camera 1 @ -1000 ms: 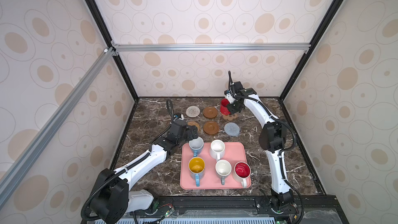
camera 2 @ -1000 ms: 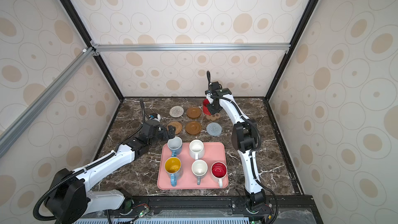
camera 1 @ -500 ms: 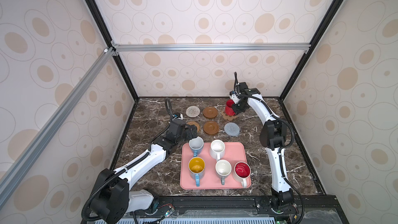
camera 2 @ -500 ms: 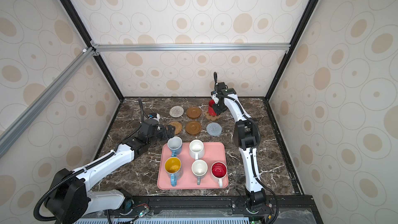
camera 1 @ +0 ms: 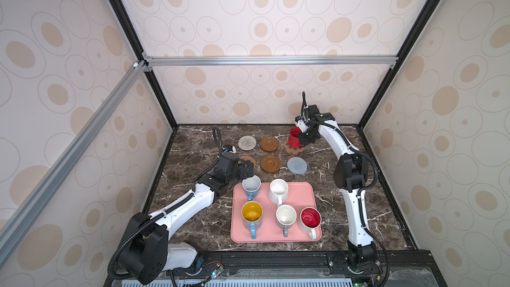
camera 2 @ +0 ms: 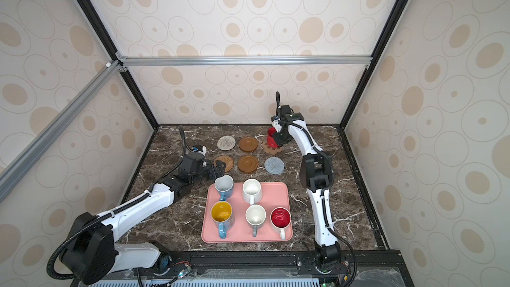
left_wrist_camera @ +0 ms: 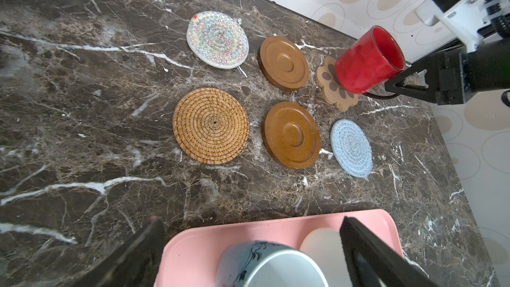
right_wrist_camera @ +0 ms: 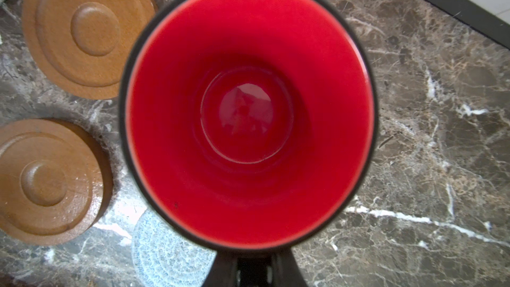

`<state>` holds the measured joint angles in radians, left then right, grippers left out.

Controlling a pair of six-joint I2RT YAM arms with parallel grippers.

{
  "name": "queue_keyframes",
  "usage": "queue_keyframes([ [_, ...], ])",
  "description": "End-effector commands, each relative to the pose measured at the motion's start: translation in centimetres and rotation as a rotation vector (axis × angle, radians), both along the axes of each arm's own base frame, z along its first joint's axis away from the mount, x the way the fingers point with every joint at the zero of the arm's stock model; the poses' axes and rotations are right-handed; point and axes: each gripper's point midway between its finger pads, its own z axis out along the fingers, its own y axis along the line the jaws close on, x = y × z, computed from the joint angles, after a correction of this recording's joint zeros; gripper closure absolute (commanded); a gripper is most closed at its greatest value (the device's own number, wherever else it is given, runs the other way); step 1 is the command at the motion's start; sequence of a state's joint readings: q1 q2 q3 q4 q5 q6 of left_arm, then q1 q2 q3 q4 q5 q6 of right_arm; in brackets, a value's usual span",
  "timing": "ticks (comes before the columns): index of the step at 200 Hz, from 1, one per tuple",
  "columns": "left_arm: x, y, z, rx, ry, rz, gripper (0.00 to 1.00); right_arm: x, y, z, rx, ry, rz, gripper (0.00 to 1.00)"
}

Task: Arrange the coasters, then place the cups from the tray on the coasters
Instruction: 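Lower the red mug onto the cork paw coaster with the right gripper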

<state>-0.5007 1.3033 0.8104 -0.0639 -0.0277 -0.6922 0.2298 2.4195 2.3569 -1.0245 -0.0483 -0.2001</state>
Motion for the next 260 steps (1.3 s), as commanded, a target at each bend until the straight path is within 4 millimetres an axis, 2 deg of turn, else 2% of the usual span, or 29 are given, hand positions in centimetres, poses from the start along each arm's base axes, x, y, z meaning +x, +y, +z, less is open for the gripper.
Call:
queue_keyframes([
  [1, 0.6, 0.0, 1.2, -0.026, -0.025, 0.016, 0.00, 0.9, 0.7, 0.4, 0.021, -0.037, 0.013, 0.94],
  [169, -0.1, 0.7, 1.3, -0.044, -0.037, 0.037, 0.00, 0.2, 1.6, -1.5, 0.004, 0.002, 0.045, 0.92],
  [218, -0.2, 0.7, 1.6, -0.059, -0.045, 0.041, 0.00, -0.2, 1.6, -1.7, -0.014, 0.010, 0.050, 0.86],
  [260, -0.6, 1.0, 1.7, -0.060, -0.047, 0.048, 0.00, -0.5, 1.5, -1.3, -0.028, 0.005, 0.047, 0.73],
])
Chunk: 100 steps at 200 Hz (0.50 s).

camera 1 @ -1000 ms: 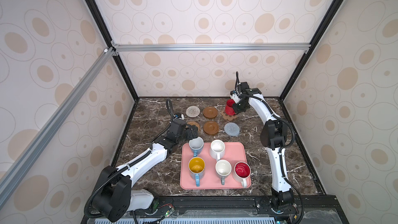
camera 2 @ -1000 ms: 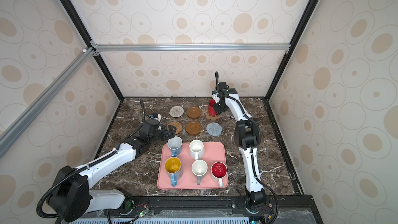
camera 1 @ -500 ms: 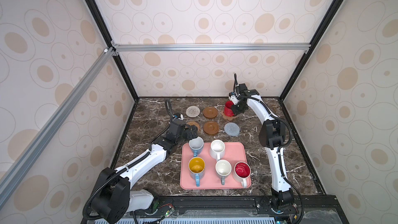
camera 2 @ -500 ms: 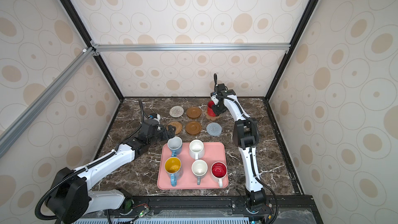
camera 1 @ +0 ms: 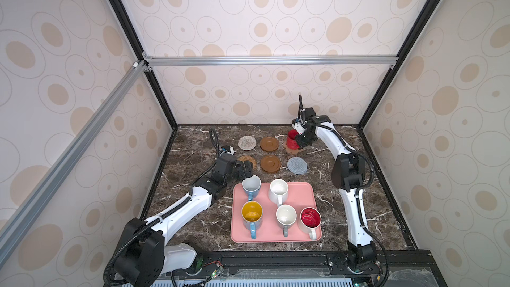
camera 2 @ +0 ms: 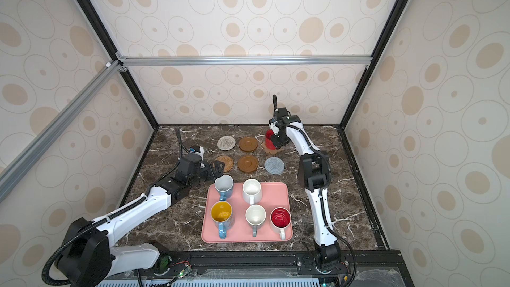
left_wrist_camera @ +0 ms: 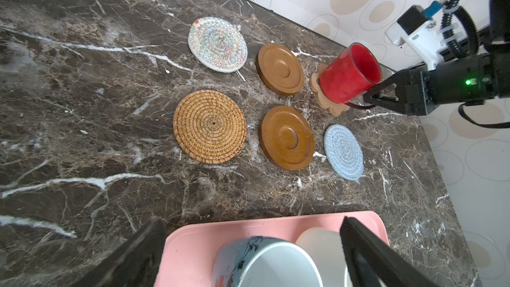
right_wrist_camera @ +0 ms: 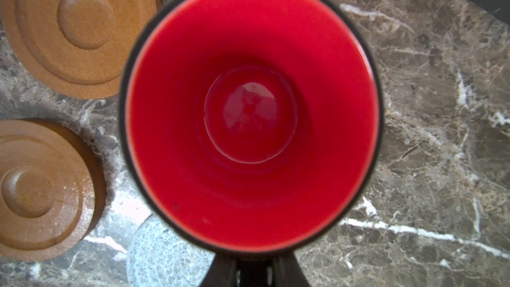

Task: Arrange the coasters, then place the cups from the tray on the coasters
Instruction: 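Lower the red mug onto the cork paw coaster with the right gripper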

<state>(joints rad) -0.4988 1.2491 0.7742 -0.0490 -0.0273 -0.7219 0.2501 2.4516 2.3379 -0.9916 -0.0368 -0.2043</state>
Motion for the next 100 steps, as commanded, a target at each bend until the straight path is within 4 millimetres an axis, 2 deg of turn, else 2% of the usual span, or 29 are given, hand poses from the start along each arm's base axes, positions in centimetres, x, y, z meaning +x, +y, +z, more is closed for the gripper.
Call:
queue_keyframes([
  [1, 0.1, 0.6, 1.1, -0.022, -0.028, 0.031, 0.00, -0.6, 0.6, 0.8, -0.011, -0.008, 0.029, 0.73],
  [47, 0.0, 1.2, 1.6, -0.017, -0.031, 0.047, 0.00, -0.8, 0.5, 2.2, -0.006, -0.029, 0.021, 0.57],
  [68, 0.0, 1.7, 1.4, -0.012, -0.009, 0.058, 0.00, -1.1, 0.3, 3.2, -0.007, -0.035, 0.013, 0.53],
  [73, -0.1, 1.7, 1.3, -0.008, -0.004, 0.060, 0.00, -1.7, 0.2, 2.4, -0.015, -0.009, 0.013, 0.52],
  [100, -0.2, 2.4, 1.6, 0.010, 0.004, 0.075, 0.00, -2.2, -0.2, 3.7, -0.023, -0.025, 0.007, 0.48],
])
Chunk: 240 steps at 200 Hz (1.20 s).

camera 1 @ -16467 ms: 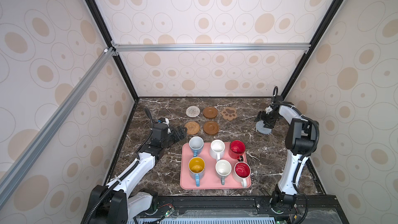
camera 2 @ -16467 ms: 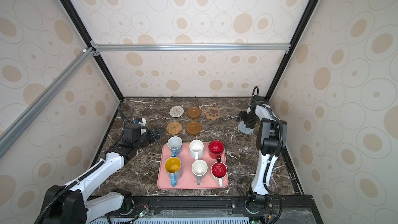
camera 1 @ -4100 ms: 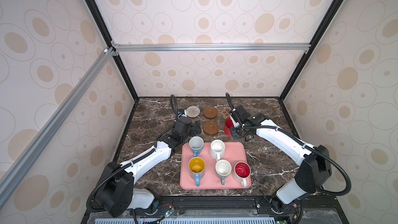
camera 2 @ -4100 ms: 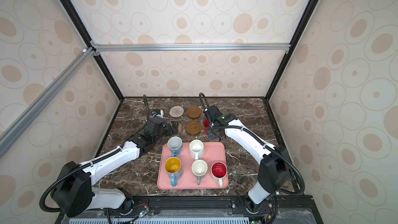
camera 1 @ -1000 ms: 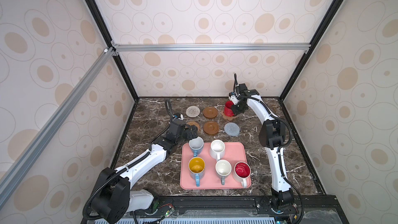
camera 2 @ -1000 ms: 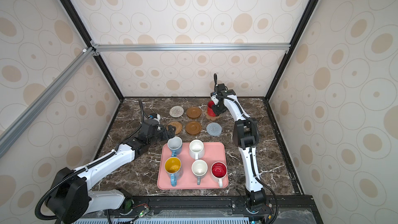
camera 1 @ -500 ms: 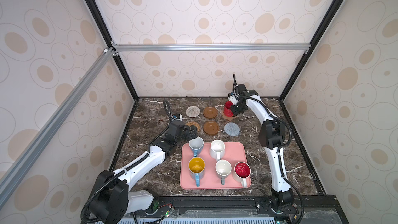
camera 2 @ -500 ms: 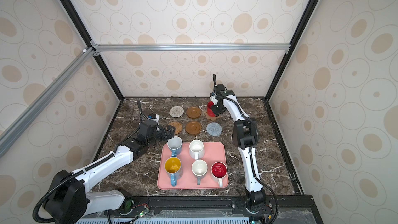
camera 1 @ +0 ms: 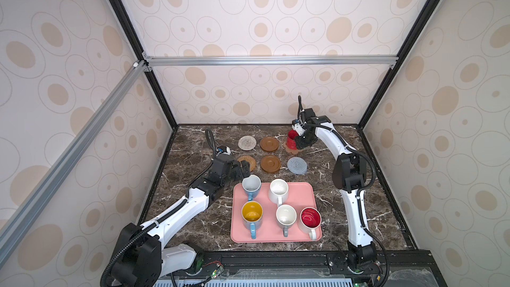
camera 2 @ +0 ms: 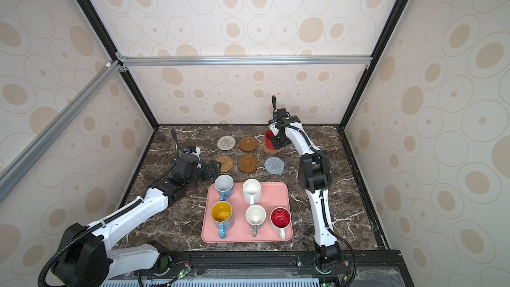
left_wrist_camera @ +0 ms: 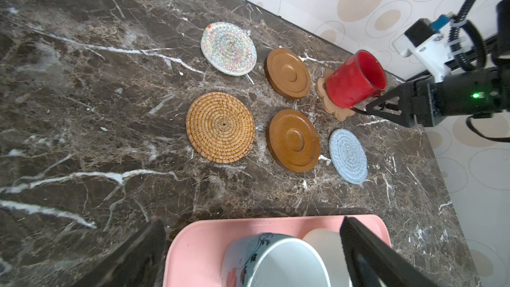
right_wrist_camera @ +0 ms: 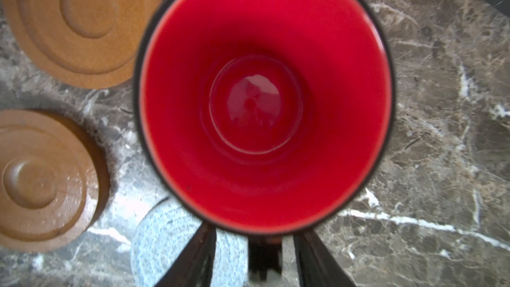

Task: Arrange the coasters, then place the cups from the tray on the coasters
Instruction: 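Lower the red mug onto the cork paw coaster with the right gripper, then open the right gripper and raise it away from the red mug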

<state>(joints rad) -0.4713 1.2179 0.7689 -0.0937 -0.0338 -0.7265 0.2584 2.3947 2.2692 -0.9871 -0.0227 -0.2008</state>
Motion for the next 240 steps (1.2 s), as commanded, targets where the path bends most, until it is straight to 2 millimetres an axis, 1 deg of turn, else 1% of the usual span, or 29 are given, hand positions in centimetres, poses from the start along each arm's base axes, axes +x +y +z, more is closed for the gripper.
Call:
queue_keyframes([
  [1, 0.1, 0.9, 1.7, 0.002, -0.014, 0.042, 0.00, -1.1, -0.2, 2.9, -0.010, -0.028, 0.007, 0.48],
  [41, 0.0, 2.5, 2.5, 0.030, -0.024, 0.104, 0.00, -2.1, -1.0, 5.3, -0.027, -0.068, -0.013, 0.43],
  [67, 0.0, 2.9, 3.2, 0.046, -0.030, 0.111, 0.00, -3.0, -1.9, 7.6, -0.037, -0.103, -0.053, 0.40],
  [86, -0.2, 3.2, 3.4, 0.061, -0.013, 0.120, 0.00, -4.3, -2.3, 9.2, -0.021, -0.122, -0.085, 0.39],
  [108, -0.7, 3.7, 3.0, 0.093, 0.032, 0.135, 0.00, -6.2, -2.4, 10.8, 0.028, -0.133, -0.125, 0.39],
  [127, -1.1, 3.8, 2.5, 0.103, 0.051, 0.130, 0.00, -8.1, -2.4, 11.7, 0.074, -0.123, -0.158, 0.39],
  [134, -1.1, 3.6, 2.5, 0.101, 0.051, 0.113, 0.00, -8.9, -2.4, 11.8, 0.090, -0.112, -0.166, 0.39],
  [144, -1.0, 3.1, 2.9, 0.093, 0.035, 0.081, 0.00, -10.0, -2.3, 12.1, 0.112, -0.096, -0.179, 0.39],
  [160, -0.9, 1.1, 4.1, 0.061, -0.023, -0.041, 0.00, -11.8, -2.0, 12.4, 0.157, -0.059, -0.202, 0.39],
  [167, -0.8, 0.7, 4.5, 0.046, -0.045, -0.062, 0.00, -12.6, -1.7, 12.5, 0.178, -0.042, -0.204, 0.39],
  [180, -0.6, 0.8, 4.9, 0.030, -0.070, -0.042, 0.00, -13.9, -1.8, 12.5, 0.191, -0.029, -0.220, 0.39],
  [182, -0.6, 0.9, 5.0, 0.029, -0.073, -0.039, 0.00, -14.3, -1.1, 12.4, 0.191, -0.024, -0.203, 0.39],
  [184, -0.5, 0.9, 5.0, 0.028, -0.077, -0.034, 0.00, -14.6, -0.9, 12.4, 0.189, -0.021, -0.199, 0.39],
  [210, -0.3, 1.4, 5.3, 0.038, -0.089, -0.007, 0.00, -17.3, -0.4, 11.8, 0.173, 0.003, -0.204, 0.38],
  [240, 0.1, 1.2, 5.3, 0.033, -0.096, -0.005, 0.00, -19.6, 0.8, 10.9, 0.189, 0.053, -0.206, 0.38],
])
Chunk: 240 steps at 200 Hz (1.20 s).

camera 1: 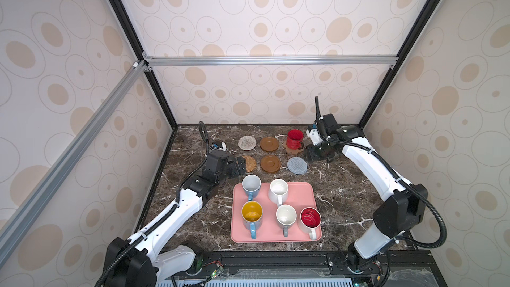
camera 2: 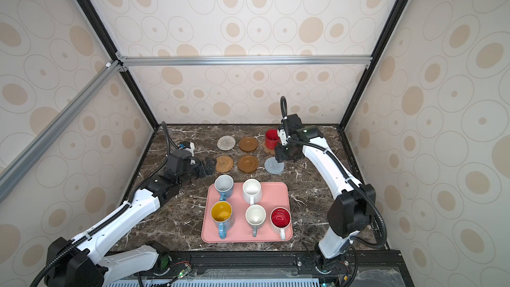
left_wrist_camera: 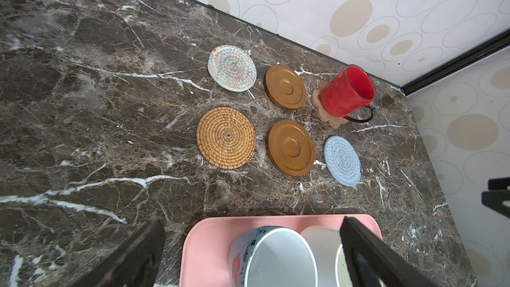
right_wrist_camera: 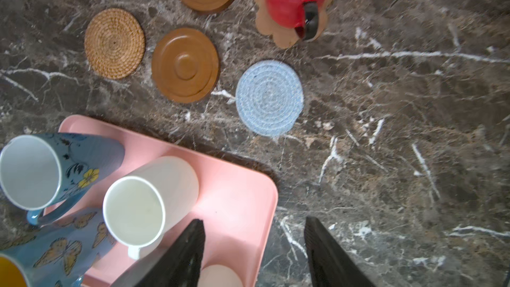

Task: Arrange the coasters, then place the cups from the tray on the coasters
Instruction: 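Open the right gripper and raise it away from the red mug, then move the right gripper back over the white mug on the tray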

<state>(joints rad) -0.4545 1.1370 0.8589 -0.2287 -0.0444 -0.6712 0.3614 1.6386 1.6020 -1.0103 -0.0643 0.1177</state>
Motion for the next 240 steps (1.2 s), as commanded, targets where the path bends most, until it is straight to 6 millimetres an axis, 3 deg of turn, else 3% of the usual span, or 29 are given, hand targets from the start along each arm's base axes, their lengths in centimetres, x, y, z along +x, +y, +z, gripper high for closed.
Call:
queue_keyframes([
  [1, 0.6, 0.1, 1.1, 0.000, -0.048, 0.000, 0.00, -2.3, 0.7, -0.4, 0.025, 0.054, -0.025, 0.38],
  [73, 1.7, -0.8, 0.7, -0.027, -0.036, -0.007, 0.00, -5.9, 5.2, -3.6, -0.004, 0.179, 0.050, 0.38],
  [240, 0.9, -0.8, 0.0, -0.074, -0.021, 0.002, 0.00, -10.7, 9.1, -5.9, -0.067, 0.272, 0.140, 0.38],
])
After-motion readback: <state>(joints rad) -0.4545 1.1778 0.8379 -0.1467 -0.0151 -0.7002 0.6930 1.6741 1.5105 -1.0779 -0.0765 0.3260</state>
